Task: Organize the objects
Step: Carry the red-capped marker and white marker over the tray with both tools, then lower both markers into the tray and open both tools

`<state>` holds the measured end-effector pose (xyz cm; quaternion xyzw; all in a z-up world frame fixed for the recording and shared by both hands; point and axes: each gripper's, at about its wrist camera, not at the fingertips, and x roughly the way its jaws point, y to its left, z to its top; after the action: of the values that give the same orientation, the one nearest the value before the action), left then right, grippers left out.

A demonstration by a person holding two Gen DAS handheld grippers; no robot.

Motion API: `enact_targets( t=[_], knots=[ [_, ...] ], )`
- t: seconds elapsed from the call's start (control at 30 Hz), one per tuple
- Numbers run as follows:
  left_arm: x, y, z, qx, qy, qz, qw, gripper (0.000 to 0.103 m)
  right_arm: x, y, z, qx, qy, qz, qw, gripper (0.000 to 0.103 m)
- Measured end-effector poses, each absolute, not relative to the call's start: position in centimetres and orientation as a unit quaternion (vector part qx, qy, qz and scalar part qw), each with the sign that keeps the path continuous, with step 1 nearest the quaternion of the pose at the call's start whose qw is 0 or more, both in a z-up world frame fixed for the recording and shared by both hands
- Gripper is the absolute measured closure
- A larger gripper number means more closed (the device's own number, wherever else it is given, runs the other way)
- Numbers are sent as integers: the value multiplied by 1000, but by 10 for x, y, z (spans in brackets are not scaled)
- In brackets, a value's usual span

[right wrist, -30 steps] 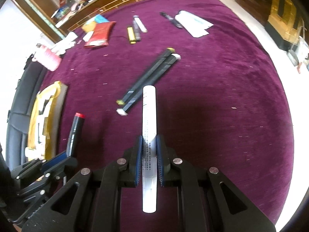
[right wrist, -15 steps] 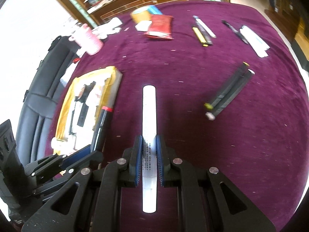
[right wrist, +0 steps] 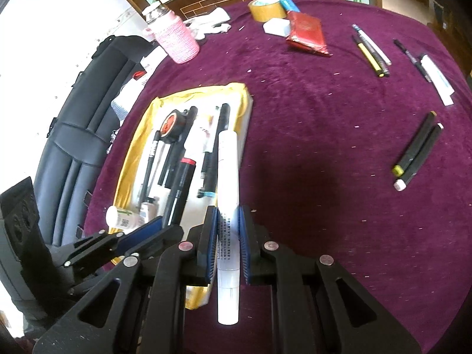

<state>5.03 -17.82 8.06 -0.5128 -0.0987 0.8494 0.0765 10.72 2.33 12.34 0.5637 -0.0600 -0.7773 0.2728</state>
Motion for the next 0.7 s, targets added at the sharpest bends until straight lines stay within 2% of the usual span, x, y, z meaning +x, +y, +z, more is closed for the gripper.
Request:
enact_targets(
  t=[0.7],
  knots=[
    [35,-226,31,-568,-133,809,74,91,117,-39,80,624,-77,-732,261,91]
  ],
)
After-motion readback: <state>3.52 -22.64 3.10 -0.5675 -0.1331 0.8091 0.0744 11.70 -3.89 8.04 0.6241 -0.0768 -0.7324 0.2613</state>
